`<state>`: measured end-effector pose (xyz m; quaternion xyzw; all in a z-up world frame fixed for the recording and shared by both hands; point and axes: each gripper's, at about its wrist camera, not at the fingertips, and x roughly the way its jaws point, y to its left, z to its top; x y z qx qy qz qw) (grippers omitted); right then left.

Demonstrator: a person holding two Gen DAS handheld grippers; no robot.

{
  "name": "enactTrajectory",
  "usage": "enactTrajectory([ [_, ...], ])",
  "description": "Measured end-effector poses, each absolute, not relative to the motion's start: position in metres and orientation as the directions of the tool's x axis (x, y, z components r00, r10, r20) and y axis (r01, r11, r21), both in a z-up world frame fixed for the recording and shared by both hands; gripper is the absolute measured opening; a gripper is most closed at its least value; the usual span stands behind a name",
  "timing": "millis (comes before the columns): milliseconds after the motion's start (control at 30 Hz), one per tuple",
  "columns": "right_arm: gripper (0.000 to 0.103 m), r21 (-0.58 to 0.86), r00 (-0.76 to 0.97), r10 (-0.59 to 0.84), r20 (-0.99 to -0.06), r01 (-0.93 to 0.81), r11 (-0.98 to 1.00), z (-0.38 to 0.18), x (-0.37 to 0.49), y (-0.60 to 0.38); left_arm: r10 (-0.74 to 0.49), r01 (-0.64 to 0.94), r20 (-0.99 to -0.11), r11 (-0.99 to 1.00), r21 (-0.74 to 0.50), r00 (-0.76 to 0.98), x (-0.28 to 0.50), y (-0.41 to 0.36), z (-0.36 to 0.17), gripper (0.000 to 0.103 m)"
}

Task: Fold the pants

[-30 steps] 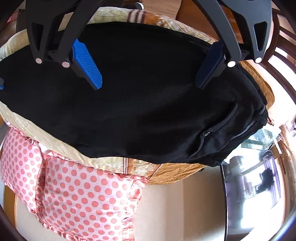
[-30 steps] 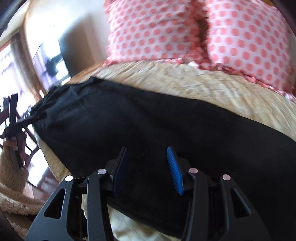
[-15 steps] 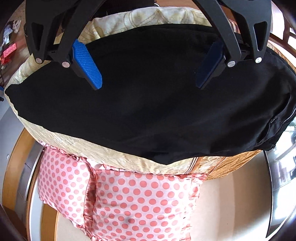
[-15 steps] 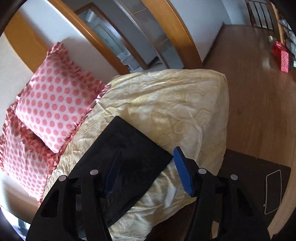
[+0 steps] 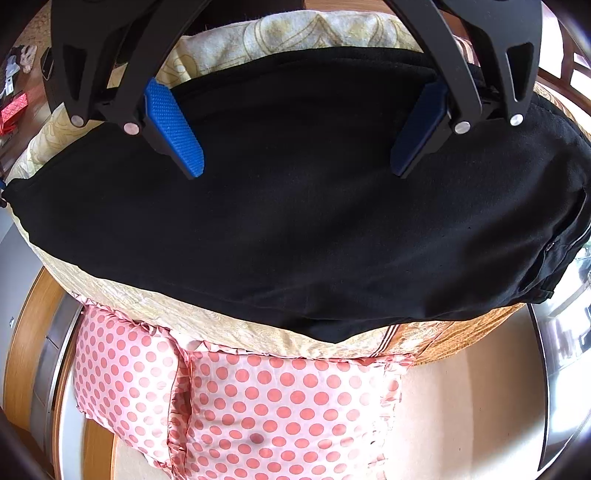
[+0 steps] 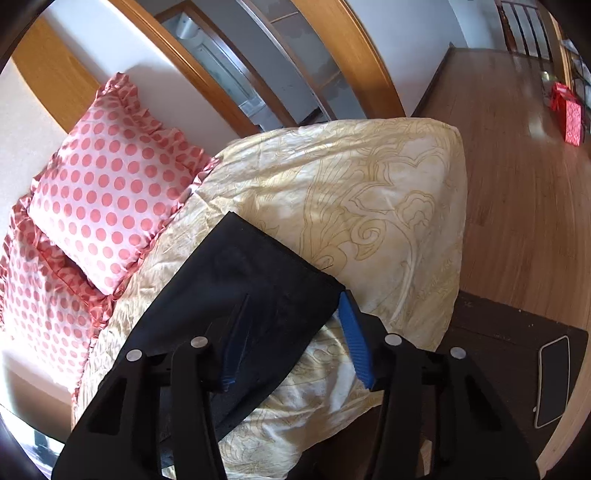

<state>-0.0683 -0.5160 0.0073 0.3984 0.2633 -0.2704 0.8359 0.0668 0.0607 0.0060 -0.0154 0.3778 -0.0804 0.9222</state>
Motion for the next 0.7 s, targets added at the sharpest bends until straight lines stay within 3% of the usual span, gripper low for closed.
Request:
enactTrajectory([
  [133,0.043,0.555,0.735,-0.248,-0.631,0.651,0.519,0.004,-0.07,-0.519,-0.163,0.142,-0.69,0.986,-0.088,0.705,0.066,0.061,0.005,0.101],
  [200,0.024,0.567,0.743,-0.246,-0.623,0.645,0.512,0.0,-0.07,-0.521,-0.164,0.142,-0.689,0.986,-0.089,0.706,0.066,0.061,0.005,0.101],
  [267,0.017,0.595,0.76,-0.228,-0.609,0.627,0.502,-0.005,-0.071,-0.523,-0.163,0.143,-0.689,0.986,-0.086,0.706,0.066,0.062,0.005,0.101],
  [533,0.015,0.742,0.894,-0.099,-0.437,0.421,0.522,0.02,-0.058,-0.51,-0.16,0.142,-0.69,0.986,-0.084,0.706,0.066,0.061,0.005,0.101],
  [700,0.015,0.8,0.937,0.11,-0.332,0.217,0.559,0.05,-0.015,-0.473,-0.159,0.143,-0.689,0.986,-0.082,0.707,0.066,0.061,0.005,0.101],
])
